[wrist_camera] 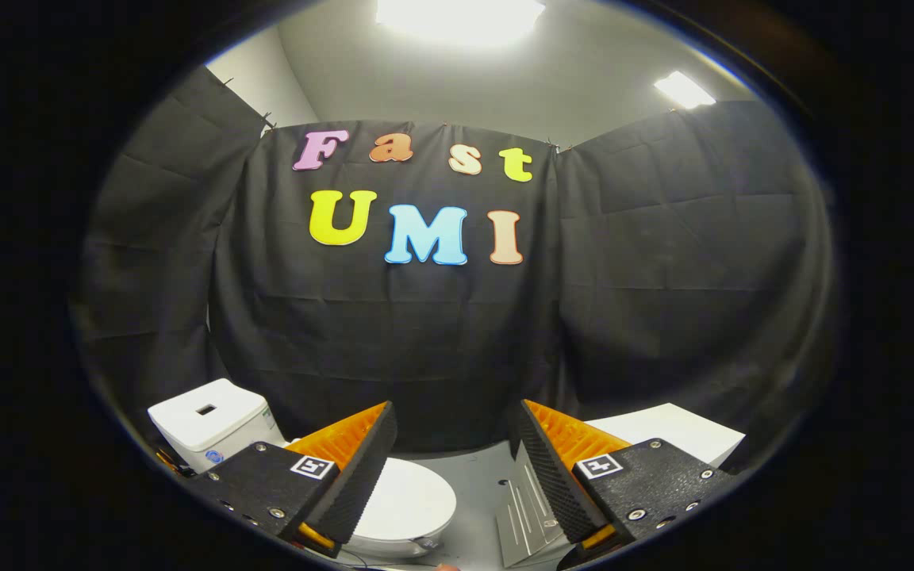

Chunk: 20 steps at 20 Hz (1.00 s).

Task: Open the toilet lid.

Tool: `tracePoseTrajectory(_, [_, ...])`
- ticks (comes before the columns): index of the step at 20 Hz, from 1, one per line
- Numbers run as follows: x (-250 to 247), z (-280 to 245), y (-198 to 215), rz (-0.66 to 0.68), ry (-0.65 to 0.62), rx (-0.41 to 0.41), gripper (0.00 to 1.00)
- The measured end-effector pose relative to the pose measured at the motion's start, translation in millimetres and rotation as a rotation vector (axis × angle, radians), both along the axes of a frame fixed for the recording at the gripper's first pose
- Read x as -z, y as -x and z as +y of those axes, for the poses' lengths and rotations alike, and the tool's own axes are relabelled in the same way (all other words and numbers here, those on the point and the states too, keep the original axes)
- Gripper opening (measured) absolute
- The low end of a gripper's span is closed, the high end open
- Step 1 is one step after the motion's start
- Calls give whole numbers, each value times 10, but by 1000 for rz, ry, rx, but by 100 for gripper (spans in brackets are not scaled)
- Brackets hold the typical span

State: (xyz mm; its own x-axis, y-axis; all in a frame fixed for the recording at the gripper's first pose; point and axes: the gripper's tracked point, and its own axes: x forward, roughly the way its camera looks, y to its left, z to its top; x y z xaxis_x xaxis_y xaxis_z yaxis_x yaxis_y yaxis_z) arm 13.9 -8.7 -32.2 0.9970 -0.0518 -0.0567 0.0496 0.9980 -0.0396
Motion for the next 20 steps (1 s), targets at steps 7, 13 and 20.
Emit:
tracePoseTrajectory(7, [448, 73, -164, 69, -120, 23, 95])
tracePoseTrajectory(13, [1071, 188, -270, 176, -185, -9, 95])
tracePoseTrajectory(20, [1834, 379, -261, 300, -368, -23, 97])
